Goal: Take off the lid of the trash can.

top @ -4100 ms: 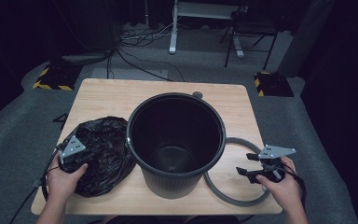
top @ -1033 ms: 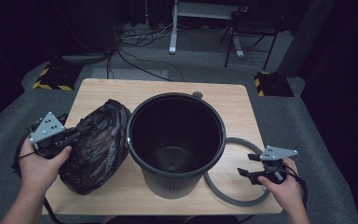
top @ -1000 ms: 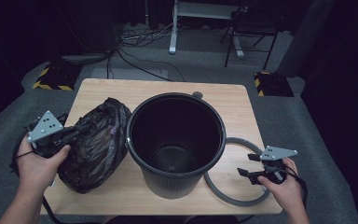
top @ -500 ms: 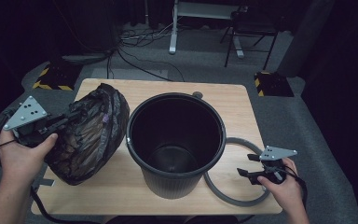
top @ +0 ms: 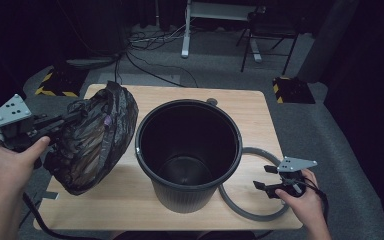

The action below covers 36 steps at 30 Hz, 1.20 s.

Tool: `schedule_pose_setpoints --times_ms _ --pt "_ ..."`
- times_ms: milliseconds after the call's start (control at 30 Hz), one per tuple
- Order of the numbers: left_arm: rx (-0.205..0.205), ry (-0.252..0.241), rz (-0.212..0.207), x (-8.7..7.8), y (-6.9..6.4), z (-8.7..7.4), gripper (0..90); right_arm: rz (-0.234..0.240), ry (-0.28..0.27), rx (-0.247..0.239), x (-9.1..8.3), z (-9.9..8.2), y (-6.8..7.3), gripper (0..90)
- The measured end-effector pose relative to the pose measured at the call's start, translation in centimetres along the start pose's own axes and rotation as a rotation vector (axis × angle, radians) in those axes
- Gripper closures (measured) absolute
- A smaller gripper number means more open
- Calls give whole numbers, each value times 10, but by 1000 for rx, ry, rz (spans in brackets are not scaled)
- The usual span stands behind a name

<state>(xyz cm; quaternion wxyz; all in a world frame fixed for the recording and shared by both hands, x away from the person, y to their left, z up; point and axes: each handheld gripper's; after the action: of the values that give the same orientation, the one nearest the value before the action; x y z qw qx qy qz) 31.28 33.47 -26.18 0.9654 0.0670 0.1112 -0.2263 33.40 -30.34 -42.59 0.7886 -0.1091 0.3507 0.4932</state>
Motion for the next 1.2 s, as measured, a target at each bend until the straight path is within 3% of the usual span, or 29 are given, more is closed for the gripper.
schedule_pose_setpoints --times_ms 167,400,800,1200 --pt "-2 -24 -23 -6 -4 9 890 2 3 -4 2 1 0 271" --pt "-2 -34 -61 -4 -19 21 890 -4 -1 -3 -2 1 1 271" --pt "36 -53 -143 9 -53 43 890 -27 -20 0 -14 -1 0 271" --pt "82 -69 -260 28 -96 65 890 -37 -36 -1 -19 -2 0 270"
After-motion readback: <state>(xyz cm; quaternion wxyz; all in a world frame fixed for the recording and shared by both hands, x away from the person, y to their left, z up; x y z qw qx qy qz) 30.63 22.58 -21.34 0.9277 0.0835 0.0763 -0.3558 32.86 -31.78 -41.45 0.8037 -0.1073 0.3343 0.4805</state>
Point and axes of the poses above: each handheld gripper's, and its own axes: x roughly forward along the jaws, z roughly out of its top, y roughly to its left, and after that the axes turned 14 degrees about z, right-handed
